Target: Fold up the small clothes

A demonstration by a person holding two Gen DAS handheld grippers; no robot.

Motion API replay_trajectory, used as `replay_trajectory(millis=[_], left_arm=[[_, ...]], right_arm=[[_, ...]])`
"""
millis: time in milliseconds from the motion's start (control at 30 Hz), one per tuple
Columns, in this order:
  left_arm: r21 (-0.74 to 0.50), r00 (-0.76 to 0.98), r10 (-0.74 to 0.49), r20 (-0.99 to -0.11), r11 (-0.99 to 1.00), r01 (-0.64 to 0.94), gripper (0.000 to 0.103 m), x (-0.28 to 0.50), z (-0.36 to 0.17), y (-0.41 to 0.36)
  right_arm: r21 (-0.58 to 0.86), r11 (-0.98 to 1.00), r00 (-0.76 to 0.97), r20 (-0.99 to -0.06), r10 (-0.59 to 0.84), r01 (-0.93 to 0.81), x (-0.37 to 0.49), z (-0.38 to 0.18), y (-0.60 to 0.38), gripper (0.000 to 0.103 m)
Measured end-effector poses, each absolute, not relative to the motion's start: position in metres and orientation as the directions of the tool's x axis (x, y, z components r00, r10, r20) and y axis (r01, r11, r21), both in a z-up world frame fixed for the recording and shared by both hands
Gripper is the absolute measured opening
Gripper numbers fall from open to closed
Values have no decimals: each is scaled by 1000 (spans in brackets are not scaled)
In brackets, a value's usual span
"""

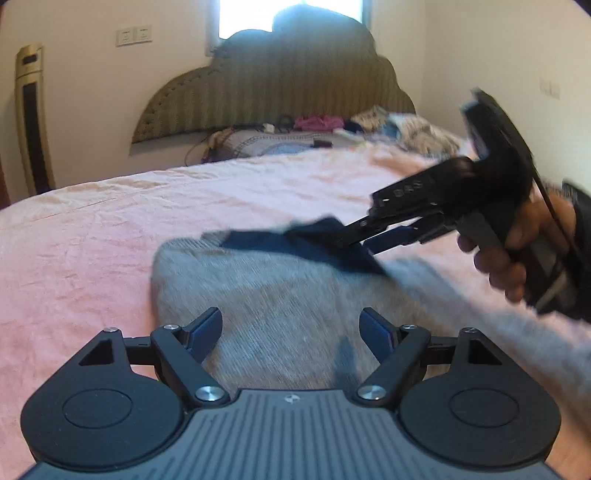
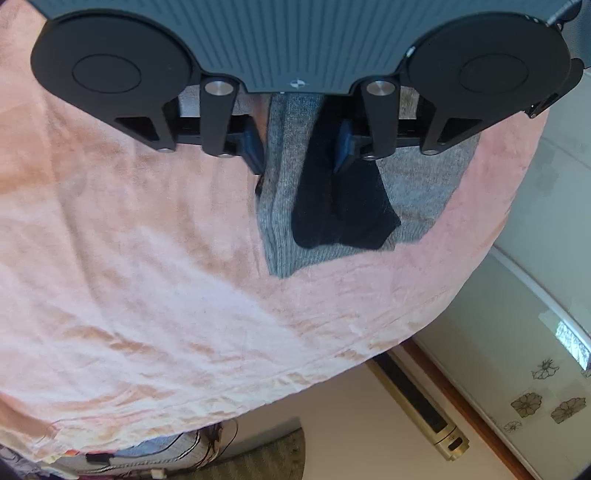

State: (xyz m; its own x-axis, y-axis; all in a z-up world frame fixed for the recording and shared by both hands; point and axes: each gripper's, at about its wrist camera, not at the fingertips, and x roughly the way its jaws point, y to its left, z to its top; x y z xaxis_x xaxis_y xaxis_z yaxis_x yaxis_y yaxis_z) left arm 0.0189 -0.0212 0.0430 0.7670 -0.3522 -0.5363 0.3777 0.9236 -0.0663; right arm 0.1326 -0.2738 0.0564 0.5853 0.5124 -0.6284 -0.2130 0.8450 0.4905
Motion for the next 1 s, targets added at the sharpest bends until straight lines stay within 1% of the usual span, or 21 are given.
replay_trajectory(millis=[67, 133, 167, 200, 233, 267, 300, 333, 400, 433, 533, 600, 633, 667, 700, 733, 767, 833, 933, 1000], left_arm=[[-62, 776, -334, -535, 932, 358, 81, 29, 48, -18], [-39, 768, -310, -561, 936, 349, 81, 45, 44, -24], [-39, 748, -306, -589, 935, 353, 81, 55, 39, -27], [-29, 734, -296, -612, 935, 353, 81, 62, 32, -32], [-5, 729, -279, -625, 935, 354, 82, 65, 24, -35], [20, 736, -270, -621, 933, 359, 83, 66, 19, -40], [27, 739, -271, -616, 931, 364, 83, 66, 16, -43], [28, 742, -270, -614, 932, 362, 83, 66, 14, -44], [38, 749, -275, -603, 928, 371, 83, 68, 9, -45], [38, 751, -277, -600, 927, 372, 83, 68, 8, -46], [48, 759, -261, -597, 932, 358, 83, 63, 14, -46], [47, 770, -245, -590, 941, 335, 83, 52, 21, -40], [39, 772, -243, -587, 944, 327, 82, 44, 25, -36], [30, 775, -246, -582, 946, 323, 82, 37, 29, -32], [22, 776, -247, -580, 948, 318, 83, 31, 32, -27], [22, 776, -237, -585, 951, 307, 83, 26, 33, -23], [34, 775, -213, -595, 957, 288, 83, 22, 34, -20], [41, 764, -163, -624, 970, 241, 83, 19, 31, -13], [-13, 751, -170, -638, 978, 211, 83, 18, 29, -7], [-17, 748, -164, -643, 980, 200, 83, 20, 28, -8]], right_arm=[[522, 818, 627, -560, 542, -241, 131, 73, -271, 53], [530, 796, 606, -542, 583, -292, 136, 82, -253, 53], [510, 798, 593, -549, 589, -320, 139, 83, -240, 59], [484, 809, 579, -573, 580, -333, 144, 80, -228, 63], [457, 826, 552, -616, 561, -330, 150, 72, -218, 70], [425, 849, 521, -671, 528, -313, 157, 60, -212, 73], [399, 866, 495, -711, 499, -301, 164, 44, -209, 72], [387, 858, 541, -666, 514, -339, 161, 38, -212, 69], [424, 842, 550, -638, 539, -334, 161, 33, -218, 69], [431, 841, 544, -642, 541, -328, 161, 34, -219, 69], [371, 867, 543, -676, 497, -332, 157, 42, -212, 67], [405, 871, 575, -657, 488, -277, 141, 55, -221, 68], [448, 854, 595, -620, 511, -266, 129, 61, -231, 72], [484, 831, 611, -581, 538, -272, 116, 67, -241, 79], [507, 817, 625, -551, 553, -275, 103, 71, -251, 83], [520, 810, 633, -537, 557, -271, 92, 72, -262, 90], [524, 810, 634, -540, 554, -261, 82, 71, -270, 93], [509, 833, 622, -585, 521, -219, 70, 64, -282, 93], [466, 868, 601, -648, 467, -171, 64, 50, -288, 93], [469, 869, 573, -674, 466, -155, 64, 41, -286, 93]])
